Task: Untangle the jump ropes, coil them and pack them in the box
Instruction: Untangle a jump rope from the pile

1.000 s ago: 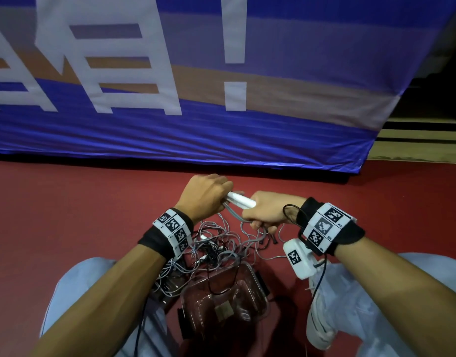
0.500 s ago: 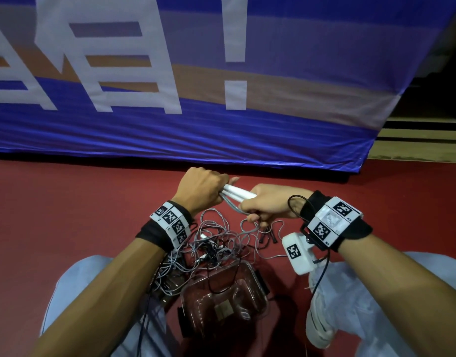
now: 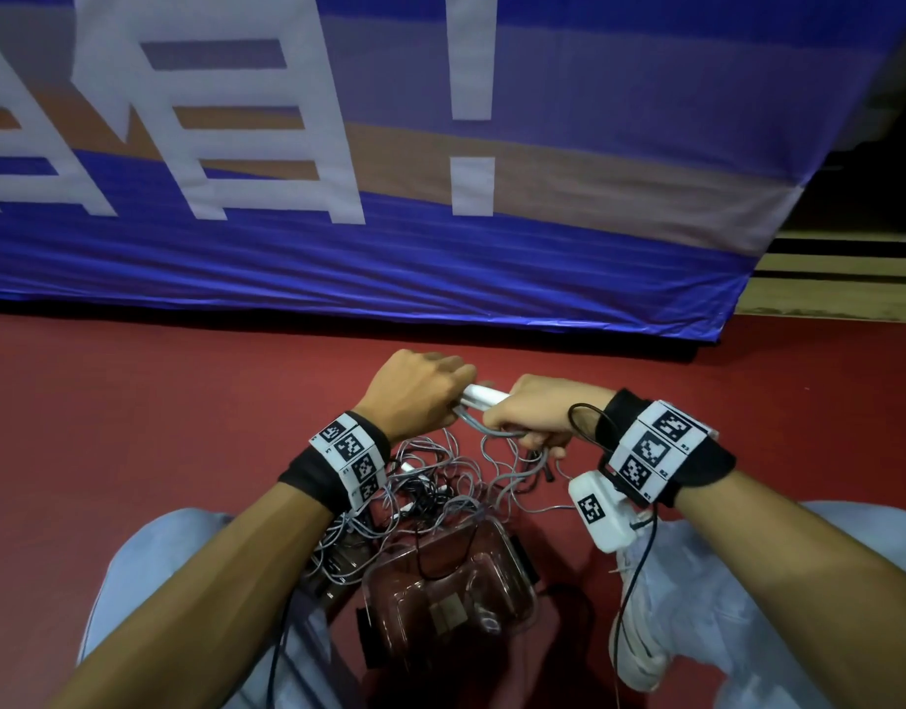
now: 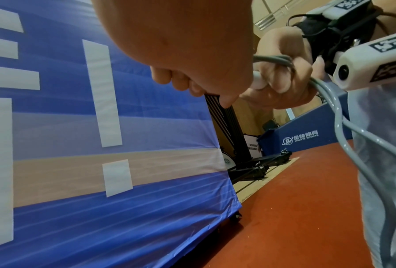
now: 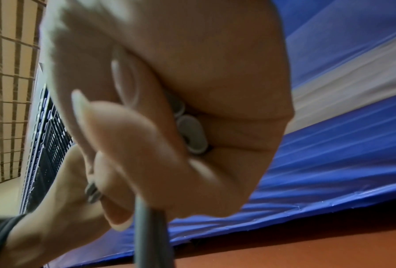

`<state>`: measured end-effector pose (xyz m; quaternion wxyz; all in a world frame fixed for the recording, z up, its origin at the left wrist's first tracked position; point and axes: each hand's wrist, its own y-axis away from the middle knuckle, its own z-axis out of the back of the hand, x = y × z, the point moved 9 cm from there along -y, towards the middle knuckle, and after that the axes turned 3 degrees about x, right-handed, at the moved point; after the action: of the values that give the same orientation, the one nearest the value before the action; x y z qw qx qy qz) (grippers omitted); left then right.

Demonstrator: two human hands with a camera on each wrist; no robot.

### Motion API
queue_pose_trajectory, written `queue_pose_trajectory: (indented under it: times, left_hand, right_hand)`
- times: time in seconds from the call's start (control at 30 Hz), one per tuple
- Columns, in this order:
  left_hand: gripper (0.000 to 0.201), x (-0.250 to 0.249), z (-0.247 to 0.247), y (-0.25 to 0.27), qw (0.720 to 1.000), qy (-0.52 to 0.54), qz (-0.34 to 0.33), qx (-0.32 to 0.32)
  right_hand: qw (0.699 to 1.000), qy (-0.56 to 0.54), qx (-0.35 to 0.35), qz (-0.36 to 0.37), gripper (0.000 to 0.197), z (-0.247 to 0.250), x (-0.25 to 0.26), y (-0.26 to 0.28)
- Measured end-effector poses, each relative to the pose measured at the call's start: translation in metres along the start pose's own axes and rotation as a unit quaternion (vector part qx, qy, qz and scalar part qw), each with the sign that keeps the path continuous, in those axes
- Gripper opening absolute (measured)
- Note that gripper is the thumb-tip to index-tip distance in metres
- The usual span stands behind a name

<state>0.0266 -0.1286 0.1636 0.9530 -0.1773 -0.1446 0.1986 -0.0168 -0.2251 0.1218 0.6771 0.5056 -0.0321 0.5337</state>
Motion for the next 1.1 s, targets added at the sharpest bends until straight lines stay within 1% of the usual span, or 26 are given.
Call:
queue_pose_trajectory:
  times: [0.1, 0.17, 0.2, 0.27, 0.4, 0.5, 0.57, 0.63, 0.67, 0.7, 0.8, 0.87, 0.93, 1.0, 1.07, 1.1]
  left_hand:
    - [0.019, 0.004, 0.000, 0.000, 1.000, -0.008, 0.017, 0.003]
    - [0.036, 0.011, -0.001, -0.001, 0.998, -0.037, 0.041, 0.012]
    - [0.040, 0.014, -0.001, -0.002, 0.997, -0.046, 0.055, 0.016]
    - [0.042, 0.017, 0.001, -0.005, 0.996, -0.045, 0.071, 0.014]
    - [0.044, 0.019, -0.003, -0.007, 0.995, -0.040, 0.084, 0.027]
    - [0.042, 0.023, -0.006, -0.008, 0.994, -0.036, 0.093, 0.042]
    - [0.037, 0.026, -0.004, -0.008, 0.993, -0.031, 0.105, 0.046]
    - [0.028, 0.032, -0.003, -0.007, 0.989, -0.022, 0.137, 0.058]
    - [0.028, 0.035, -0.001, -0.006, 0.987, -0.013, 0.152, 0.050]
    - [0.032, 0.037, -0.001, -0.005, 0.986, -0.006, 0.163, 0.042]
    - [0.039, 0.036, -0.004, -0.003, 0.983, -0.012, 0.179, 0.038]
    - [0.041, 0.033, -0.007, -0.002, 0.983, -0.009, 0.179, 0.046]
    - [0.041, 0.031, -0.008, -0.001, 0.982, 0.000, 0.181, 0.049]
    - [0.040, 0.030, -0.010, 0.000, 0.981, 0.009, 0.184, 0.054]
    - [0.041, 0.031, -0.011, -0.001, 0.980, 0.014, 0.190, 0.061]
    - [0.040, 0.033, -0.010, -0.001, 0.979, 0.016, 0.195, 0.065]
  right_hand:
    - [1.000, -0.008, 0.016, 0.001, 0.025, -0.002, 0.000, 0.000]
    - [0.999, -0.025, 0.028, 0.006, 0.022, -0.004, 0.001, -0.001]
    - [0.999, -0.033, 0.031, 0.009, 0.020, -0.004, 0.002, -0.002]
    - [0.998, -0.048, 0.040, 0.016, 0.019, -0.003, 0.004, -0.003]
    - [0.994, -0.080, 0.076, 0.026, 0.033, -0.004, 0.002, -0.003]
    - [0.986, -0.124, 0.107, 0.031, 0.037, -0.007, -0.001, -0.006]
    - [0.970, -0.192, 0.147, 0.036, 0.041, -0.008, 0.000, -0.005]
    - [0.934, -0.295, 0.198, 0.042, 0.053, -0.008, 0.004, -0.001]
    - [0.920, -0.329, 0.207, 0.045, 0.060, -0.007, 0.007, 0.001]
    - [0.920, -0.336, 0.195, 0.048, 0.067, -0.004, 0.007, 0.001]
    - [0.952, -0.294, 0.079, 0.039, 0.079, 0.007, 0.001, -0.005]
    - [0.955, -0.294, 0.033, 0.024, 0.085, 0.010, -0.004, -0.005]
    - [0.956, -0.291, 0.016, 0.011, 0.089, 0.011, -0.009, -0.006]
    - [0.955, -0.296, 0.007, 0.002, 0.087, 0.013, -0.011, -0.007]
    - [0.948, -0.317, 0.021, 0.004, 0.092, 0.012, -0.011, -0.009]
    - [0.939, -0.341, 0.039, 0.009, 0.096, 0.010, -0.010, -0.009]
